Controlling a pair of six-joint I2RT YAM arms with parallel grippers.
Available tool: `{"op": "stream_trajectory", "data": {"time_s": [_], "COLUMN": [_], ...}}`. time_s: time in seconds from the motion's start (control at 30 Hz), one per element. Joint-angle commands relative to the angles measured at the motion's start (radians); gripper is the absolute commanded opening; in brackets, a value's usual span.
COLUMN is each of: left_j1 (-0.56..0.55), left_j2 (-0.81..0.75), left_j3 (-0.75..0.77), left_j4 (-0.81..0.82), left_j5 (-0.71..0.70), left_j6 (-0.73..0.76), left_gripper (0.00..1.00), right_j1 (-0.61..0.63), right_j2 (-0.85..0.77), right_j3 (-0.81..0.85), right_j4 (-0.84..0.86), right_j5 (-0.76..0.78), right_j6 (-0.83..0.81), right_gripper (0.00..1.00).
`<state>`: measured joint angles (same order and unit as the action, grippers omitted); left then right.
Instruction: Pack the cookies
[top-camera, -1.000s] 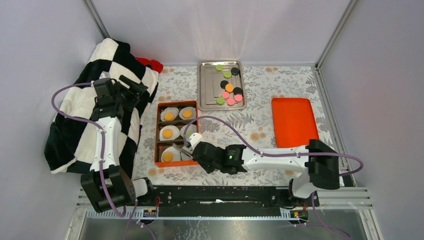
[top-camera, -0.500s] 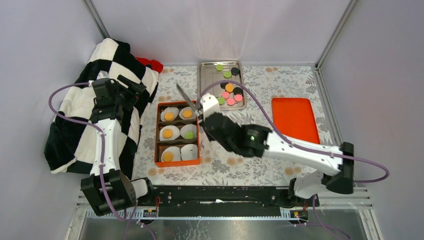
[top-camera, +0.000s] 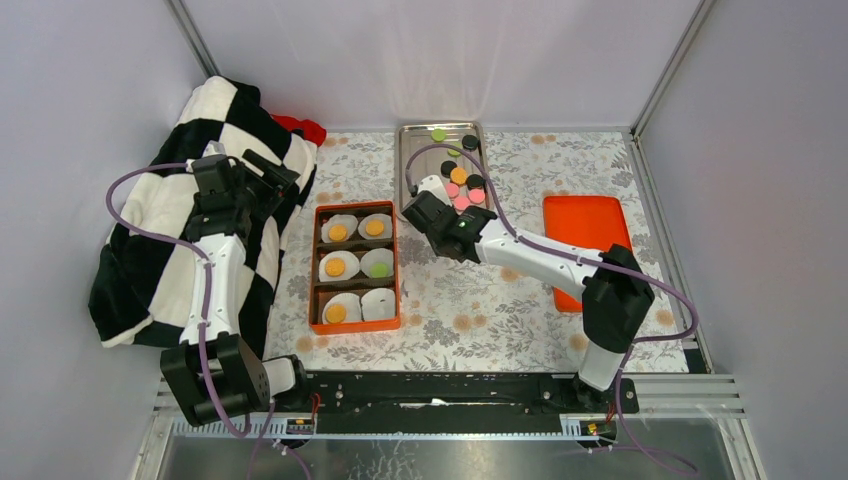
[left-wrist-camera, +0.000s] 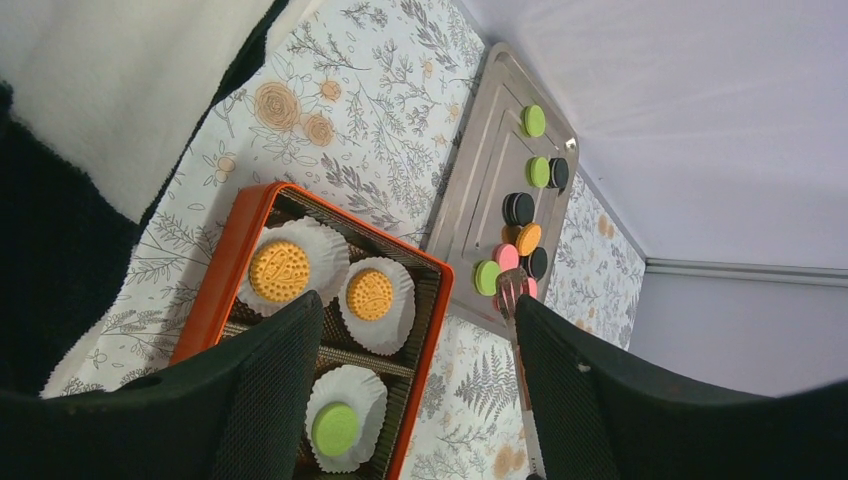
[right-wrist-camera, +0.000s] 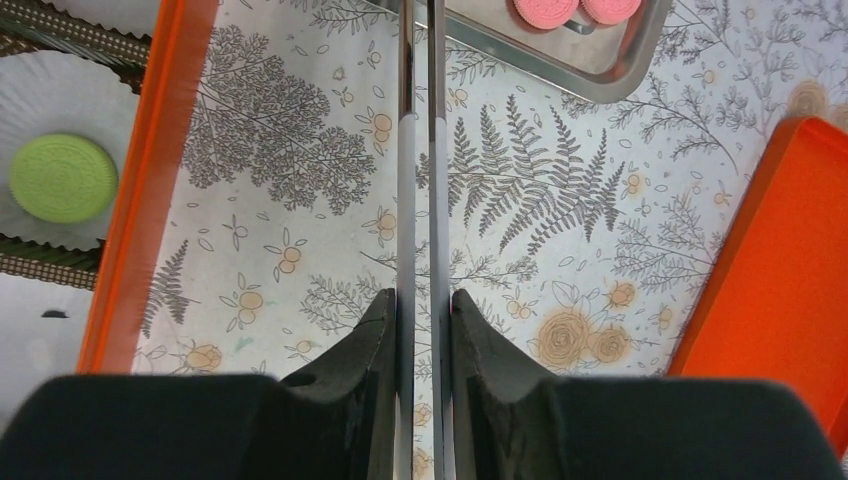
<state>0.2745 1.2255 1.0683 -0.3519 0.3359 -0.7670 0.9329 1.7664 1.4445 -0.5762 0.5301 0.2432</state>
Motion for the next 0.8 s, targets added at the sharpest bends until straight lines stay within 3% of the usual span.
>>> {"op": "stream_trajectory", "data": {"time_s": [0.0,0.1,0.27,0.33,0.77], "left_j1": [-0.004,-0.004,-0.003,-0.003,-0.003], "left_j2": [0.013,0.017,0.019,0.018,0.013], "left_j3": [-0.004,-0.001,-0.001,-0.001,-0.008], "left_j4": [0.031,0.031,0.034,0.035,0.044], "left_j5": [0.002,0.004,0.011,0.012,0.014], "left_j6": [0.026,0.026,0.021,0.02,0.017], "left_gripper": [0.75,0.76,0.76,0.76,0.76], "right_j1": [-0.023,-0.039,-0.068,-0.077,-0.115], "right_j2": [-0.026,-0.031,-0.026,-0.026,0.023], "right_j3": [0.035,0.01,-0.018,-0.026,-0.001], "right_j4": [0.009,0.002,-0.003,-0.001,0.018], "right_j5": [-0.033,-0.041,-0.065,-0.08,-0.091], "right_j6": [0.059,0.089,0.116,0.123,0.133], "right_gripper": [0.24,0.35,0.38,0.45,0.46]}}
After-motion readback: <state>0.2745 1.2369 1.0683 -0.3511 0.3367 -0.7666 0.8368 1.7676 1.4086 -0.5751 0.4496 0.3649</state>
